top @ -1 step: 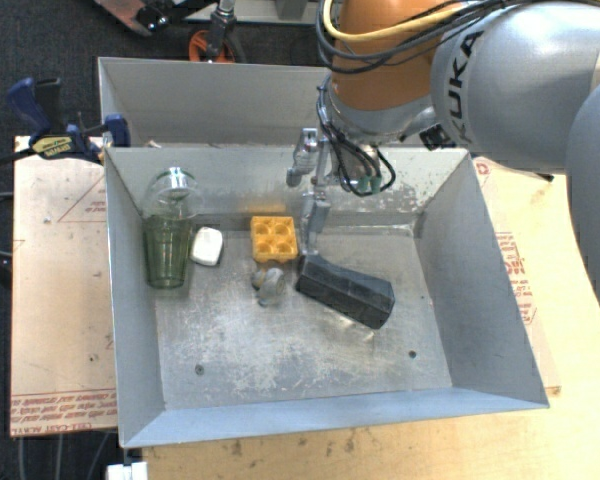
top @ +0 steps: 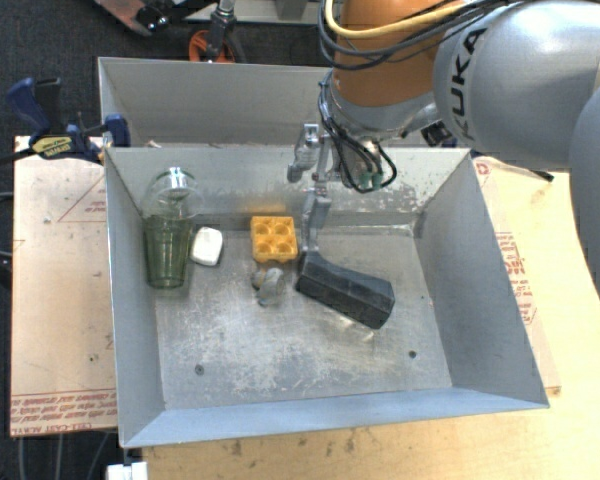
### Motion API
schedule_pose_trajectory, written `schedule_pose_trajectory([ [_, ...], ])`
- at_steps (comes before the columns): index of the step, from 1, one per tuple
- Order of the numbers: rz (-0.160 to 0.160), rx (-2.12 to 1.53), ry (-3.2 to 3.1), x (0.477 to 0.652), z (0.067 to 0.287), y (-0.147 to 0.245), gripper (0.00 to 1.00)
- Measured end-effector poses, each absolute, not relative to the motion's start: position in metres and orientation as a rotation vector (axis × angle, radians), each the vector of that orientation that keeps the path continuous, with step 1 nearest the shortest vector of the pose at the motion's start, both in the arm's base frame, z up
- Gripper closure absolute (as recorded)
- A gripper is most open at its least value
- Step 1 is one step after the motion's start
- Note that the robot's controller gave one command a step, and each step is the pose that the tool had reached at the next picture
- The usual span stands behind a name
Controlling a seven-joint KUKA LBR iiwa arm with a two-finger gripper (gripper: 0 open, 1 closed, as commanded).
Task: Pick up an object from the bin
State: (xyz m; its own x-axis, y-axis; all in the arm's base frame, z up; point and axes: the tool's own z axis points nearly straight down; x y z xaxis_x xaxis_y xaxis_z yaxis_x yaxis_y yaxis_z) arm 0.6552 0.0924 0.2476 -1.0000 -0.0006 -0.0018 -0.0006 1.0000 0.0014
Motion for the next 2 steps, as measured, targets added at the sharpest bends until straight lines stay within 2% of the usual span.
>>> schedule_pose_trajectory([
  [1,0.003,0.178,3.132,0.653,0.191,0.086,0.0],
  [2,0.001,0.225,3.135,0.657,0.158,0.074,0.0],
])
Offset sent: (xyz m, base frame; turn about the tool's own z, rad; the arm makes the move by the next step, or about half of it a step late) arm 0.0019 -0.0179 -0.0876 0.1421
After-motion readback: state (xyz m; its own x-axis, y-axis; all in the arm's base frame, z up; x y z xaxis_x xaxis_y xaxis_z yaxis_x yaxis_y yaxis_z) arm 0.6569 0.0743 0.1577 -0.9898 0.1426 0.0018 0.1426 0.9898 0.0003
